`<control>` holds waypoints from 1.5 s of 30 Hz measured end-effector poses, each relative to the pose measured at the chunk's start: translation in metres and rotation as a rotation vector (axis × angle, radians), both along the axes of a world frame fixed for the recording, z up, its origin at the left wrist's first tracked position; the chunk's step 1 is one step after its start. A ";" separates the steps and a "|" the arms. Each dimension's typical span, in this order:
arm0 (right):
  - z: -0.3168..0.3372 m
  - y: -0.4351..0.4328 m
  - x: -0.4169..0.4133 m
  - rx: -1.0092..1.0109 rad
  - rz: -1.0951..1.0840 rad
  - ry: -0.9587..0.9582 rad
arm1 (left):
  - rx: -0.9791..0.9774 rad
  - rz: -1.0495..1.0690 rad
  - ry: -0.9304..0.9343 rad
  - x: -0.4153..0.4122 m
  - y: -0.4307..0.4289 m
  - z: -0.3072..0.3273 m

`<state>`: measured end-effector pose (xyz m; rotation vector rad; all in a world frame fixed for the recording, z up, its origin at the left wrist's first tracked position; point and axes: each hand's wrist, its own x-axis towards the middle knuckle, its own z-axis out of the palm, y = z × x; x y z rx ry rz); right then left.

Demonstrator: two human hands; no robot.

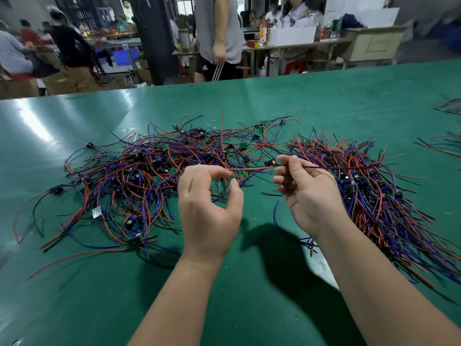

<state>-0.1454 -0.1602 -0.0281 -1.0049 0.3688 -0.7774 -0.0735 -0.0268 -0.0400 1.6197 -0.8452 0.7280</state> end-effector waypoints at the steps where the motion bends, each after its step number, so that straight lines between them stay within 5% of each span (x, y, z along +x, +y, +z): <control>1: 0.001 -0.002 0.000 0.056 -0.006 -0.011 | -0.019 0.044 -0.013 0.002 0.001 0.001; 8: 0.007 -0.006 -0.001 0.311 0.024 -0.032 | -0.222 0.053 0.374 0.012 0.006 0.000; 12: 0.005 -0.003 -0.004 0.278 0.159 0.035 | 0.035 -0.026 0.457 0.014 0.004 -0.001; 15: 0.007 -0.006 -0.008 0.285 0.236 0.052 | 0.339 0.071 0.350 0.012 0.006 -0.002; 20: 0.013 -0.018 -0.017 0.394 0.232 -0.028 | 0.517 -0.150 0.682 0.026 0.018 0.000; 26: 0.018 -0.016 -0.023 0.328 0.385 0.009 | 0.179 -0.400 1.074 0.038 0.028 0.011; 34: 0.010 -0.005 -0.016 0.266 0.586 0.197 | 0.231 -0.967 1.298 -0.003 0.006 0.009; 41: 0.010 -0.008 -0.012 0.361 0.547 0.144 | -0.154 -0.949 1.591 -0.006 -0.003 0.017; 45: 0.005 -0.004 -0.010 0.111 0.548 0.280 | -0.390 -0.960 1.615 0.000 -0.001 0.021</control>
